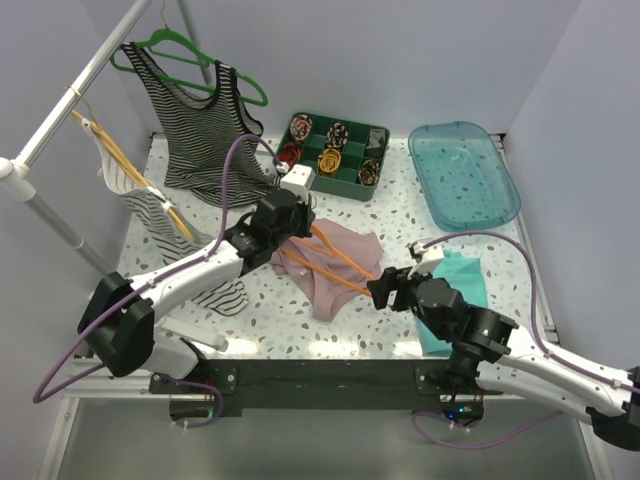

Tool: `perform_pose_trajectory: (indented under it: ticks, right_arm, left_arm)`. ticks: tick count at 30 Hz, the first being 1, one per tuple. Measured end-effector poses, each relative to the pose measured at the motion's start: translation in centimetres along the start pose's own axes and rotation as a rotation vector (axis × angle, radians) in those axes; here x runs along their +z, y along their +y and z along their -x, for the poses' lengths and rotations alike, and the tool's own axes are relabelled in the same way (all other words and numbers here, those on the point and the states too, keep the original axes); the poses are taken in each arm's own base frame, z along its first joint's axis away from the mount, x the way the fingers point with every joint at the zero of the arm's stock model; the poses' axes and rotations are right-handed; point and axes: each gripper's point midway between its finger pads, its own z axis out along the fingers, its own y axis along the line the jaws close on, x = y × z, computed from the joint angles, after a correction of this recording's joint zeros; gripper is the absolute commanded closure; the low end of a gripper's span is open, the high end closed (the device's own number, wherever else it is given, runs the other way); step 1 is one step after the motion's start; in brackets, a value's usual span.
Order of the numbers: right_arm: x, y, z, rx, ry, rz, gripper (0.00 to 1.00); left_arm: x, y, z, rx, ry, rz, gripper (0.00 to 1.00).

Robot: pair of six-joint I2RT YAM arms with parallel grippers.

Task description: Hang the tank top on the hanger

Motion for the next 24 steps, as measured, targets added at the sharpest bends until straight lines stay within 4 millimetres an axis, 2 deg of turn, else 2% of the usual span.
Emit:
perform_pose_trajectory:
  ticks: [3,6,7,13,20,24]
  right_arm:
    - [-1.1,0.8,2.3,0.012,0.002,-0.003,0.30]
    - [-1.1,1.7,3.0,0.017,0.023,0.004,0.35]
    - [-0.8,2.0,2.7,0.015,0.044,0.008,0.39]
    - [1.4,3.4,-2.1,-0.040,0.216,0.008,0.40]
    - [4.0,5.8,-6.1,-0.071,0.316,0.040,0.41]
    - [5.4,6.4,-8.4,-0.101,0.359,0.025,0.41]
  left_arm:
    - [0.8,1.1,-0.3,-0.018,-0.002,0.070,1.00]
    - [1.5,1.8,-0.5,-0.033,0.000,0.123,1.00]
    - [1.8,2.0,-0.5,-0.042,-0.001,0.137,1.00]
    - [3.4,2.7,-0.5,-0.071,-0.001,0.211,1.00]
    - [3.4,3.0,-0.6,-0.081,-0.002,0.230,1.00]
    - [3.4,3.1,-0.6,-0.082,-0.001,0.231,1.00]
